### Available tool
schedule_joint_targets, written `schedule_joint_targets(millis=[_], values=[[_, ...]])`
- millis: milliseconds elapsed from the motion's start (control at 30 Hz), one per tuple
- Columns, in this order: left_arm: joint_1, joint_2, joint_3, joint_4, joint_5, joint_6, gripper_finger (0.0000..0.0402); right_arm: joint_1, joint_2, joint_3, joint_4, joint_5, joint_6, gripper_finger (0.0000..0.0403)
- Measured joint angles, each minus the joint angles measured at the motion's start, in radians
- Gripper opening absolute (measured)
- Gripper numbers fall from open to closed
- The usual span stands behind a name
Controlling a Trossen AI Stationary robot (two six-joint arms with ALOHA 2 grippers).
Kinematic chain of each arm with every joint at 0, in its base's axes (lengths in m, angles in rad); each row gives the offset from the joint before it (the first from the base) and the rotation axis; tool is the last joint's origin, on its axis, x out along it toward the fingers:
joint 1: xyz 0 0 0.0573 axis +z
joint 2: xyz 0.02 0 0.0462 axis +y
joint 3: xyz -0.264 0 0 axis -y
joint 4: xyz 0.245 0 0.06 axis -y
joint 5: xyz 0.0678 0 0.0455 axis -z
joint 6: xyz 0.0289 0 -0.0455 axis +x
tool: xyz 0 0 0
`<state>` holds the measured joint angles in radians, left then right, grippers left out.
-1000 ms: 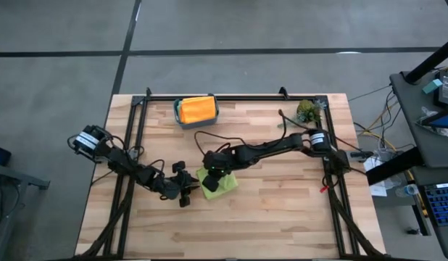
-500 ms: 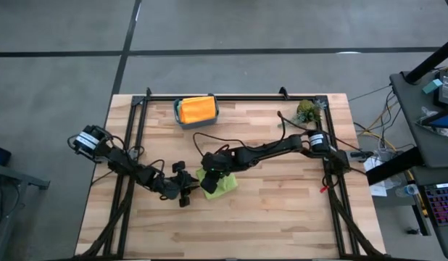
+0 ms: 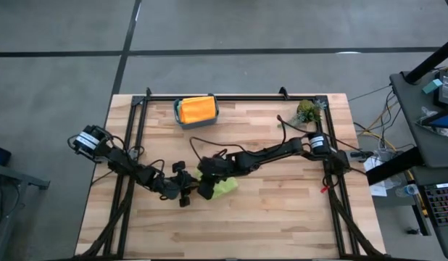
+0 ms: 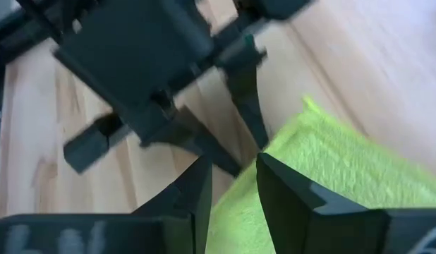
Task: Fold microfiber towels
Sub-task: Fold the light green microfiber towel
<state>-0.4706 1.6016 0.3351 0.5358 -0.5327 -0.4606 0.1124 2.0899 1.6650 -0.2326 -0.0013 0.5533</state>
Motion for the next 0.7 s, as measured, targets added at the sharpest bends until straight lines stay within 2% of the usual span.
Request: schedule_joint_targets(millis=[267,467,567,700], values=[[0.000,0.000,0.000,0.001,0.000,0.000,0.0102,-0.001,0.002,0.000,0.014,0.002,-0.057,0.0102],[0.000,0.000,0.000,0.002,0.000,0.001,0.0102,0.012,-0.063,-0.001,-0.079,0.004,-0.227,0.0102],[0.001,-0.010,-0.001,-0.003,0.000,0.003,0.0102,0.028,-0.093,-0.028,-0.098,0.005,-0.305,0.0102],[0.001,-0.041,-0.002,-0.003,0.000,0.006,0.0102,0.037,-0.136,-0.101,-0.102,0.023,-0.329,0.0102]])
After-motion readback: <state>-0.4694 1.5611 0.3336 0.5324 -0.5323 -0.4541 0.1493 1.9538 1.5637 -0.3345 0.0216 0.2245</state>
